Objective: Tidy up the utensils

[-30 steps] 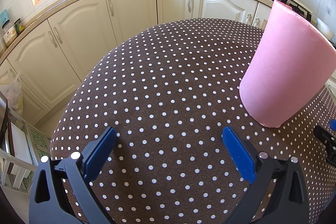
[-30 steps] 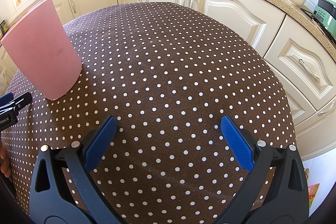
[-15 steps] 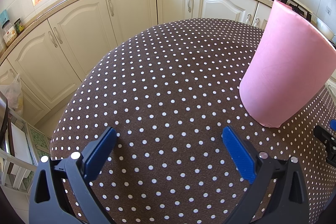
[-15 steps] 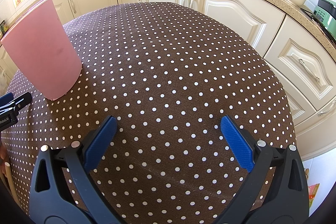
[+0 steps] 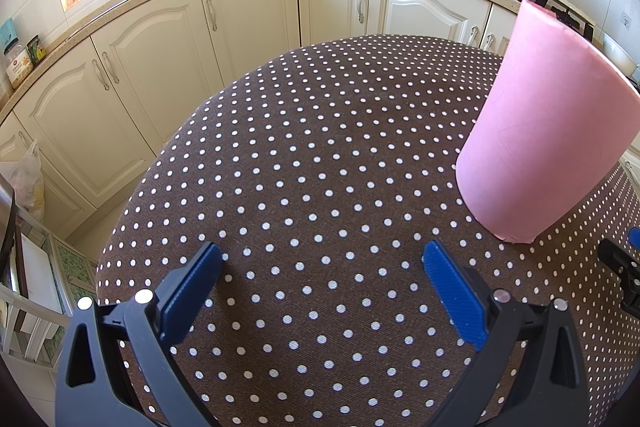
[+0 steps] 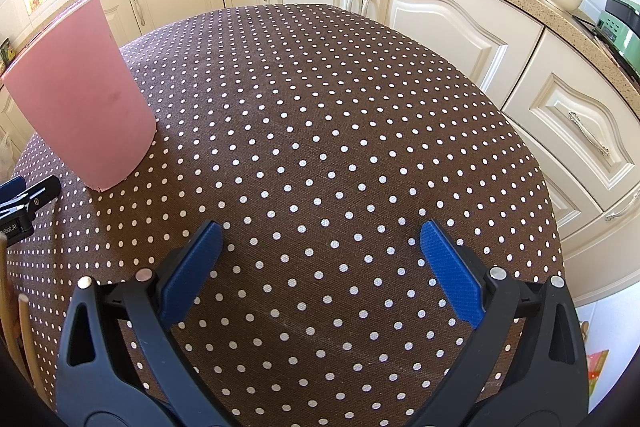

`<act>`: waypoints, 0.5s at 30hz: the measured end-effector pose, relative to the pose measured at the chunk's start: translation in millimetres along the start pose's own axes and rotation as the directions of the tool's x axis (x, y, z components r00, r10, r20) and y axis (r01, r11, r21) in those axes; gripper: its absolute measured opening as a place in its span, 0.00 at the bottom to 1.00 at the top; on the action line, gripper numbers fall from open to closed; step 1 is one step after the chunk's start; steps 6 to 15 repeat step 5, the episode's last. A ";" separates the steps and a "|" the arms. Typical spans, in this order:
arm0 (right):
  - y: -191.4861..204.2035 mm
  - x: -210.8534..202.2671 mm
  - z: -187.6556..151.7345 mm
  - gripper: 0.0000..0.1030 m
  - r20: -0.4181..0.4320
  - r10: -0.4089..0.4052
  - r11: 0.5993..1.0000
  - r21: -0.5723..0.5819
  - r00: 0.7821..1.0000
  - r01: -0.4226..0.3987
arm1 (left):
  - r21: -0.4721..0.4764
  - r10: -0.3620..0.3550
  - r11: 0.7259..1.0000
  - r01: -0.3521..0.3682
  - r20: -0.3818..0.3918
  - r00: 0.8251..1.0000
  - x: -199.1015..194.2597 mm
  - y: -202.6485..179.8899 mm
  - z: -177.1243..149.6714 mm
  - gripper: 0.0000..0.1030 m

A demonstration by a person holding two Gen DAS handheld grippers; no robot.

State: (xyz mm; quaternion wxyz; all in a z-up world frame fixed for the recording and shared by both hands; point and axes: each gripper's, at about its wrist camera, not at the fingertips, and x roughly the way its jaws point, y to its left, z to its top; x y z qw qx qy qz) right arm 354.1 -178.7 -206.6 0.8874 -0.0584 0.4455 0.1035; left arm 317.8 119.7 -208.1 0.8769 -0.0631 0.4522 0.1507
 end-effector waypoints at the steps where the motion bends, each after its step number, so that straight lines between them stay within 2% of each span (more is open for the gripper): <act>1: -0.1 -0.1 -0.2 0.94 0.000 0.000 1.000 0.000 1.000 0.000 | 0.000 0.000 1.000 0.000 0.000 1.000 -0.2 0.2 -0.2 0.96; 15: 0.0 0.0 0.0 0.94 0.000 0.000 1.000 0.000 1.000 0.000 | 0.000 0.000 1.000 0.000 0.000 1.000 0.3 -0.1 0.3 0.96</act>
